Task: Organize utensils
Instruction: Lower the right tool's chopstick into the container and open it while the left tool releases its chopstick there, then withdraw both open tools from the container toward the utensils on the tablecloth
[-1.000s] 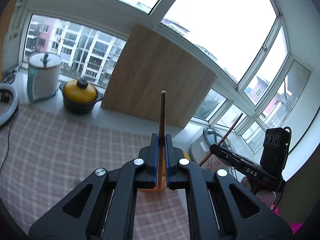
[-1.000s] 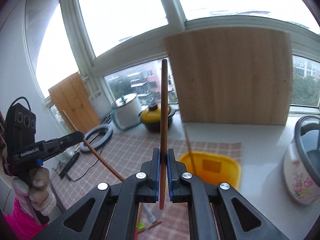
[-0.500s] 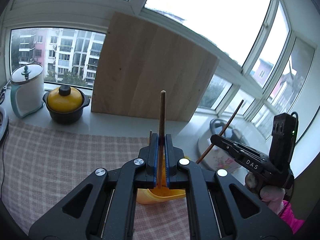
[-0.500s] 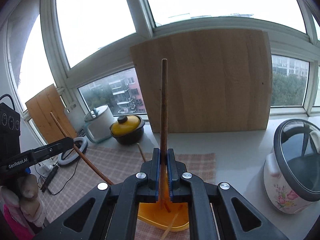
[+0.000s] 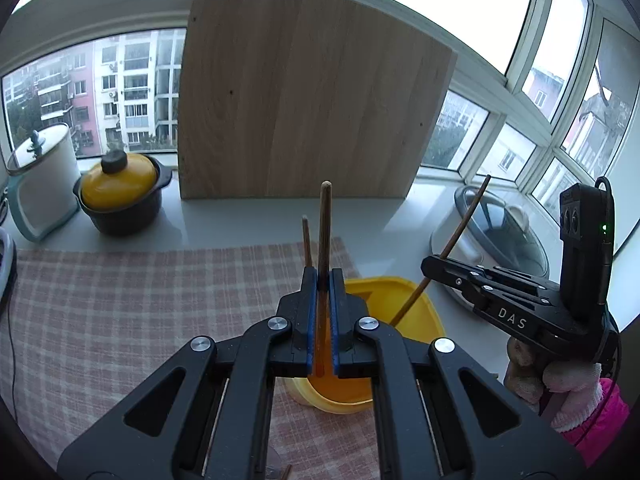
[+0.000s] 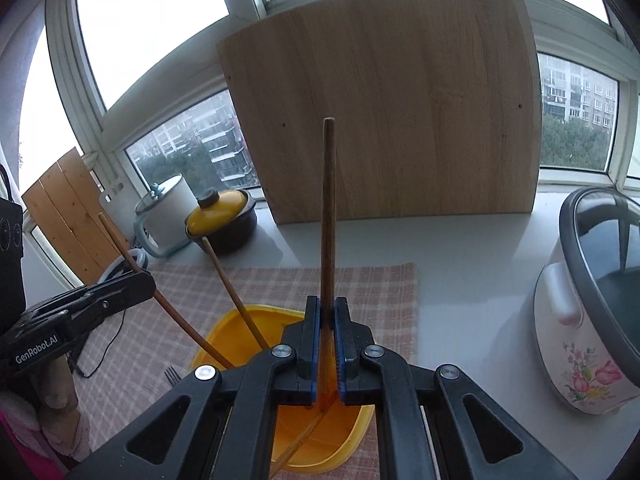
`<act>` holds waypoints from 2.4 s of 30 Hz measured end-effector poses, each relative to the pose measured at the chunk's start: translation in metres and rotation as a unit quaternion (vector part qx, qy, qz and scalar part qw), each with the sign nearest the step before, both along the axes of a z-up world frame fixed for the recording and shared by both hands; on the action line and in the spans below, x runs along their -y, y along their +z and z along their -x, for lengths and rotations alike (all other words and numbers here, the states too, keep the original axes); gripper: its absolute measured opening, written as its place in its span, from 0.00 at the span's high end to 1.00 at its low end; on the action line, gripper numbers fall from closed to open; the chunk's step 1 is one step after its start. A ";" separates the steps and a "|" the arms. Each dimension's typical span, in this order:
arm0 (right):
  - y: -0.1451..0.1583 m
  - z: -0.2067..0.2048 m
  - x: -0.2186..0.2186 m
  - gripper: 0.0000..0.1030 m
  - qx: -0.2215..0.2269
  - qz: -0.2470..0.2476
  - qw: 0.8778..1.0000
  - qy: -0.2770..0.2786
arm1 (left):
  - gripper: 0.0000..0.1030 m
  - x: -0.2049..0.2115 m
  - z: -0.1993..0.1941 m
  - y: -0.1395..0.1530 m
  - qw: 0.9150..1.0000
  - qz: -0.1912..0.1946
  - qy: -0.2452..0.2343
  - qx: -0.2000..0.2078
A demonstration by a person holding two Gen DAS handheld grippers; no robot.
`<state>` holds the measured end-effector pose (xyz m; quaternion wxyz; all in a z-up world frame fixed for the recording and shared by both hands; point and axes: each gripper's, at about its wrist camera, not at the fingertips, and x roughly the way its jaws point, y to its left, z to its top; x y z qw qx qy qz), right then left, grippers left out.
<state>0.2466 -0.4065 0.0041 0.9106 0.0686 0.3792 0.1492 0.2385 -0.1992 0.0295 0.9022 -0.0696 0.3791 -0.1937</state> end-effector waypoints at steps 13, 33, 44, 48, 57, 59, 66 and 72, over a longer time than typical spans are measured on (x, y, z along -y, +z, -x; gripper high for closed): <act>-0.013 0.005 -0.004 0.96 -0.017 0.006 1.000 0.006 | 0.97 0.005 -0.004 -0.023 0.999 0.005 -0.017 -0.030; 0.021 0.055 0.004 0.44 0.031 -0.017 0.999 -0.016 | 0.69 -0.064 0.032 0.002 1.000 0.021 0.016 -0.004; 0.042 0.105 -0.027 0.37 0.090 -0.017 0.994 0.052 | 0.69 -0.137 0.083 -0.017 0.997 -0.014 0.071 -0.008; 0.033 0.119 -0.051 0.30 0.093 -0.010 0.990 0.106 | 0.69 -0.151 0.100 -0.040 0.996 -0.025 0.077 -0.043; -0.017 0.127 -0.101 0.30 0.000 0.010 0.983 0.181 | 0.69 -0.167 0.139 -0.096 0.989 -0.027 0.084 -0.117; -0.031 0.128 -0.105 0.30 -0.023 0.012 0.982 0.188 | 0.69 -0.169 0.146 -0.104 0.988 -0.022 0.085 -0.129; -0.067 0.118 -0.126 0.44 -0.088 0.023 0.972 0.217 | 0.69 -0.167 0.161 -0.127 0.985 -0.027 0.068 -0.157; -0.081 0.109 -0.146 0.56 -0.118 0.029 0.963 0.239 | 0.69 -0.165 0.162 -0.135 0.984 -0.010 0.056 -0.168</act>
